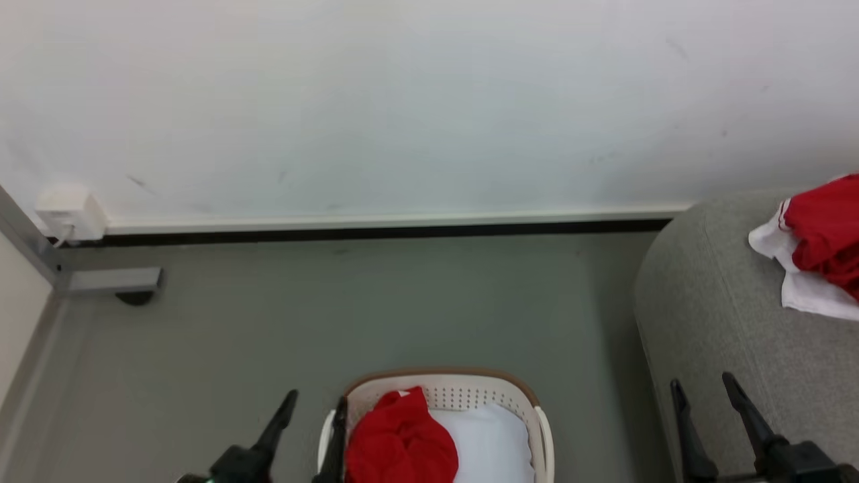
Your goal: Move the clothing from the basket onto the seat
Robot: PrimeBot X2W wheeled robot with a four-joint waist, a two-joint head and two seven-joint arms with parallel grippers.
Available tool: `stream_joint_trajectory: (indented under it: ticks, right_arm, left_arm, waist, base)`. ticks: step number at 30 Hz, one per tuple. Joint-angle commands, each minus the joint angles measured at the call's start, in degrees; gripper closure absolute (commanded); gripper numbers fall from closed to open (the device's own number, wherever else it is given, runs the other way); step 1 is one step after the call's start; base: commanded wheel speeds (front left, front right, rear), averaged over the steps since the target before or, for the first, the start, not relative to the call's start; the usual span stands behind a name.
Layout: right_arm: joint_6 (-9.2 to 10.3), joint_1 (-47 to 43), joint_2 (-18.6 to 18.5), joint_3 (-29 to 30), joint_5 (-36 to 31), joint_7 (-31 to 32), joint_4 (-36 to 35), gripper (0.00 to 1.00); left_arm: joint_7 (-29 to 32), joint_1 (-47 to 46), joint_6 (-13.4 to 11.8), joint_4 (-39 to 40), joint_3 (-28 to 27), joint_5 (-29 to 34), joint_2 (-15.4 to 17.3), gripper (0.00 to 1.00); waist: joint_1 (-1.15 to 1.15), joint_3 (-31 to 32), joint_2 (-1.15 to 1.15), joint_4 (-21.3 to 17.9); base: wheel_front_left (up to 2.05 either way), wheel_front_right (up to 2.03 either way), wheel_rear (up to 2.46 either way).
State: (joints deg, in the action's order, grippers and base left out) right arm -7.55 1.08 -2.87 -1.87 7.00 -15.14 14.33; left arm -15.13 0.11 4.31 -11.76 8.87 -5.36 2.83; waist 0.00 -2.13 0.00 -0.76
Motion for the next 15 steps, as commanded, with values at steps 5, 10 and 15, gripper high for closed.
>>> stream_joint_trajectory:
  ticks: [5, 10, 15]
  right_arm:
    - [0.12, 3.09, -0.06, -0.14, 0.66, 0.0, -1.03, 0.0]
    - [0.12, 6.28, -0.08, -0.74, 1.46, -0.01, -1.77, 0.0]
    - [0.12, 9.97, -0.07, -1.77, 2.94, 0.0, -3.05, 0.0]
  left_arm:
    - [-0.03, -6.95, 0.77, -9.43, 3.96, 1.98, 0.16, 0.0]
    - [1.97, -16.59, 0.9, -23.84, 9.48, 4.98, 0.21, 0.0]
    - [7.76, -25.11, 0.13, -35.19, 14.0, 6.6, 0.21, 0.0]
  waist:
    - [0.0, -5.94, 0.0, -2.93]
    - [0.0, -11.33, 0.0, -5.84]
    - [0.0, -17.6, 0.0, -9.25]
  base:
    - [0.0, 0.0, 0.0]
    - [0.0, 0.0, 0.0]
    - [0.0, 0.0, 0.0]
